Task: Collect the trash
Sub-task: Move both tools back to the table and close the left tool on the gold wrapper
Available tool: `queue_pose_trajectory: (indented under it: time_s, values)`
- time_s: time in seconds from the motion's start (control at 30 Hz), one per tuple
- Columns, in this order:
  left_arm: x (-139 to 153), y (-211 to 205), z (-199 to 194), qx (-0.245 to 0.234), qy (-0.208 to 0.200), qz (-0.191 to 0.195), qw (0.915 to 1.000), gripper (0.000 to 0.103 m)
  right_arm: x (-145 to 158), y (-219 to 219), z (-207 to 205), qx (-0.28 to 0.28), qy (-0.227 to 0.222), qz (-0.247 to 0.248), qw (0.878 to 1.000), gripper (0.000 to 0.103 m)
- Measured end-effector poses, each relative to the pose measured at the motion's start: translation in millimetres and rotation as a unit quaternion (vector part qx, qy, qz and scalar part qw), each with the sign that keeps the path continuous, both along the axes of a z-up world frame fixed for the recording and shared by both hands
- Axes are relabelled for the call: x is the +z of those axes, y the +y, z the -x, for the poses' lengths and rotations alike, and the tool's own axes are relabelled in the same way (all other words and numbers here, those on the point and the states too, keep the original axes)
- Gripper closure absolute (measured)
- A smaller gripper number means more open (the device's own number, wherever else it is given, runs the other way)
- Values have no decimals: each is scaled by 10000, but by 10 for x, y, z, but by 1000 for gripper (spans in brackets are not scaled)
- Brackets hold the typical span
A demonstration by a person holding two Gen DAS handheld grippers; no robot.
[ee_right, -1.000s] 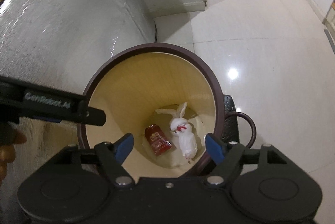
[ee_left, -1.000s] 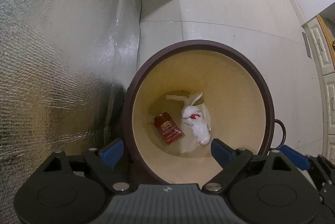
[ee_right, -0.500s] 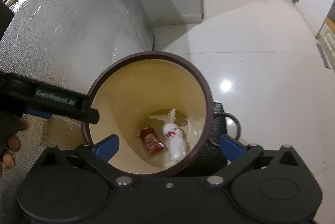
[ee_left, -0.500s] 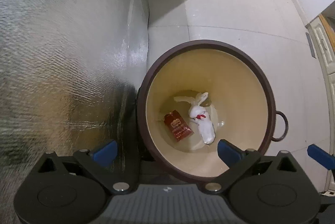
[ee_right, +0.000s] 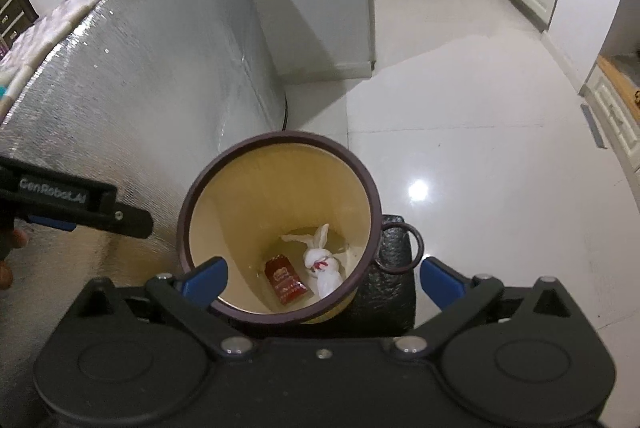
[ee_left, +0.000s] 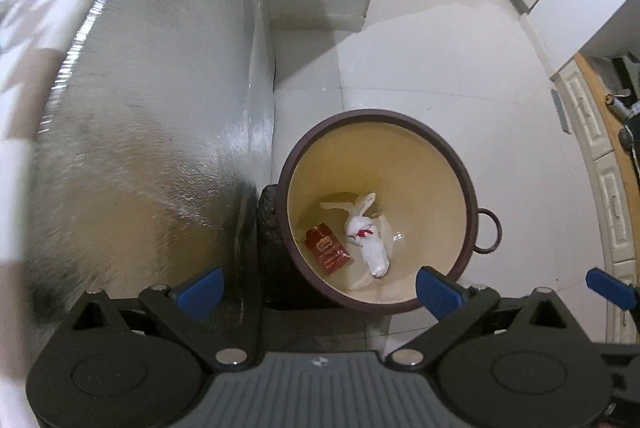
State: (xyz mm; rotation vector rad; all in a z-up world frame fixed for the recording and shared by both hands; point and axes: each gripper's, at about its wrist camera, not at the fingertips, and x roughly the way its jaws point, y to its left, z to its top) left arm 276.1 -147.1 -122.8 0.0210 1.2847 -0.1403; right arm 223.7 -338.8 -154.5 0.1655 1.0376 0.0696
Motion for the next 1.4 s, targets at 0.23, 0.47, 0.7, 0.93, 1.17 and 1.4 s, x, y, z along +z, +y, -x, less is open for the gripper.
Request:
queue_pose_trajectory:
  time_s: [0.23,0.47,0.7,0.93,1.17,1.4]
  values:
    - [271,58,344,-259,-369,50,9990,1,324,-24,279,-146,-301,85,9994,0]
    - [489,109,683,-447,-788,67,9959,1,583,-48,505,-324,-466,74,9984,0]
    - [710,297,928,-347,-1236,127,9916,0,809,-65,740,-423,-711,15,9966,0]
    - [945,523,1147,-367,-1621,270,9857,0,1048,-63,974,-447,-1040,-81,9935,0]
    - [1147,834,1318,-272,-2044,385,9777,0,1190,0,1140,-388,-1406,-133,9892,0]
    - [1330,1335,1407,11,-2523,441,9667,0,1274,176,1145,-290,-1723,-155,9845,0]
